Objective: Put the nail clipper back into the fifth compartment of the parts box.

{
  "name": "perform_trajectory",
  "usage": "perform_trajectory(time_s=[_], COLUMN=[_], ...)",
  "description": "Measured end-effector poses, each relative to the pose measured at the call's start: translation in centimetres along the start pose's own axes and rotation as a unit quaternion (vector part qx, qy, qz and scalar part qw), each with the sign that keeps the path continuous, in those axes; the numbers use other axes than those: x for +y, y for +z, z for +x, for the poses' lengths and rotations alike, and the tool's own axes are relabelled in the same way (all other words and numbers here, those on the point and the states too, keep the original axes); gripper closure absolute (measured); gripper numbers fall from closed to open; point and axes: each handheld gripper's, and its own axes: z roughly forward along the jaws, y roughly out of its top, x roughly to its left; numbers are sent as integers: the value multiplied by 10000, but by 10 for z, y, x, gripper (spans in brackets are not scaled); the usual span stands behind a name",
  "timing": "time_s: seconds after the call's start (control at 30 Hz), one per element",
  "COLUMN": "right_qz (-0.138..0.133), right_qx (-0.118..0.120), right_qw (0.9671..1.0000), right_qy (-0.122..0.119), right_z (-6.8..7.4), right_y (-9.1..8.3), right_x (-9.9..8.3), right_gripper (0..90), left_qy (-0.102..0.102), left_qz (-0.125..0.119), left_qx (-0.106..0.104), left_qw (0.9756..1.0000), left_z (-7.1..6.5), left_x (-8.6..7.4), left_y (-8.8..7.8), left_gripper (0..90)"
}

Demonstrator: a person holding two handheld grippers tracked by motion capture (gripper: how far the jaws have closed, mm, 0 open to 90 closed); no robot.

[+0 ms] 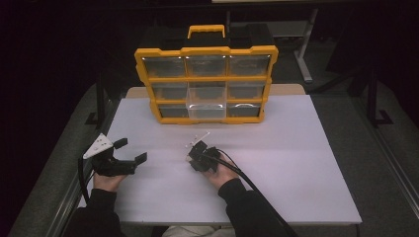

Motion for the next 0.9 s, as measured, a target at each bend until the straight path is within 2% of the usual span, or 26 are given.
perform_trajectory(time_s=[0.17,0.63,0.9], right_qz=[30,-11,-271], right_qx=[24,181,300], right_qw=[10000,9998,9991], right_qy=[-49,58,136], right_z=[0,0,-1], right_y=[-1,-3,-11], right_x=[0,1,2], right_gripper=[761,762,763], left_qy=[21,-33,-55], left_qz=[10,-16,-38], left_qx=[7,-23,-36], left_qw=[10000,10000,10000], left_z=[-1,0,1], left_x=[0,0,0], left_y=[1,0,0], left_gripper=[0,0,0])
